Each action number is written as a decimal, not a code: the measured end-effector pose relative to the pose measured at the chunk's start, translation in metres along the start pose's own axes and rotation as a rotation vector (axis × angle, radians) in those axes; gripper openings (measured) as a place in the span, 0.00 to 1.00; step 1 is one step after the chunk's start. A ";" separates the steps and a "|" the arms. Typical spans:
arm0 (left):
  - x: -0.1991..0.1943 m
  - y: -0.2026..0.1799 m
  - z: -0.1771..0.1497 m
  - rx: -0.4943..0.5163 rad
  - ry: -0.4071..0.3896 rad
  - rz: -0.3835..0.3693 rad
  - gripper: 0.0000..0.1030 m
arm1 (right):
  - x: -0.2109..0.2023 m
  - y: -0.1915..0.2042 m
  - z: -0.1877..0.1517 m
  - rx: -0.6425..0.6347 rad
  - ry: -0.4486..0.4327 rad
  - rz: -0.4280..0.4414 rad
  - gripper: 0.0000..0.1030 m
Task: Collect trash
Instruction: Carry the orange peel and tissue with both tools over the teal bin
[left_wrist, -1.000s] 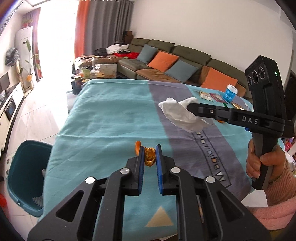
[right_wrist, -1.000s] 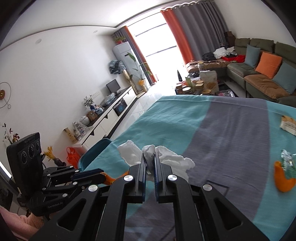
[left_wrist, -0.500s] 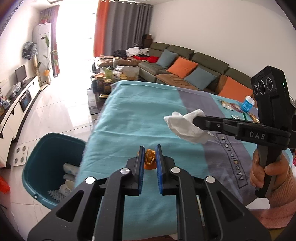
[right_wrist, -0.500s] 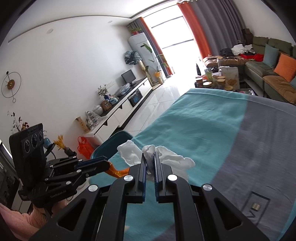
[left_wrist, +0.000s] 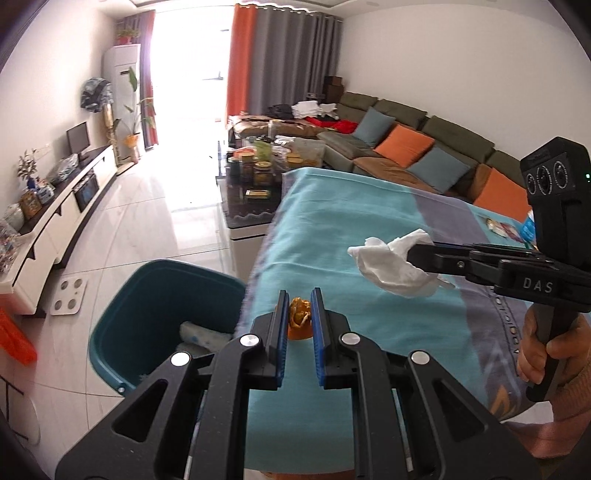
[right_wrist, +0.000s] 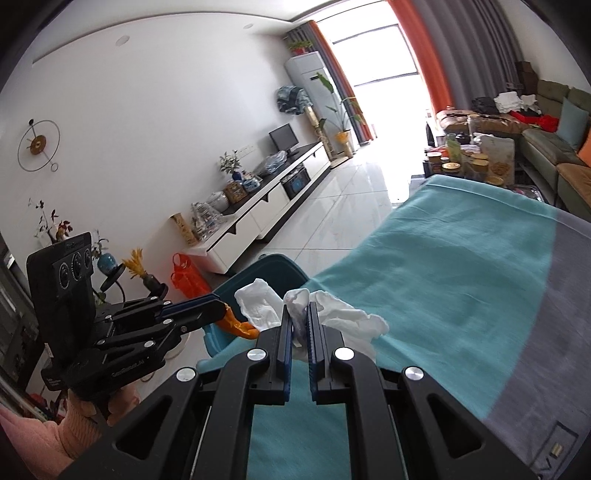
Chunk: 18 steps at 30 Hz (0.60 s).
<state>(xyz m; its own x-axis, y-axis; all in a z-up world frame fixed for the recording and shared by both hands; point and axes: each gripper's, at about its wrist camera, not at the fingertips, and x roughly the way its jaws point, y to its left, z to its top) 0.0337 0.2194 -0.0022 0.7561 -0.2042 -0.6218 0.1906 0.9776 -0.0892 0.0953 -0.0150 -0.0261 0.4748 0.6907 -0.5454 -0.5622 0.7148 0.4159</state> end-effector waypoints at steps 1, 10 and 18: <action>-0.001 0.004 0.000 -0.004 -0.002 0.007 0.12 | 0.002 0.002 0.001 -0.004 0.002 0.004 0.06; -0.010 0.047 -0.002 -0.063 -0.017 0.081 0.12 | 0.030 0.027 0.016 -0.050 0.031 0.046 0.06; -0.009 0.075 -0.007 -0.098 -0.010 0.127 0.12 | 0.054 0.042 0.021 -0.068 0.068 0.071 0.06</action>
<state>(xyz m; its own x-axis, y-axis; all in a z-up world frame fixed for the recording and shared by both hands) 0.0366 0.2949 -0.0085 0.7765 -0.0785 -0.6252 0.0312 0.9958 -0.0862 0.1117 0.0542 -0.0230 0.3864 0.7285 -0.5657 -0.6387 0.6538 0.4057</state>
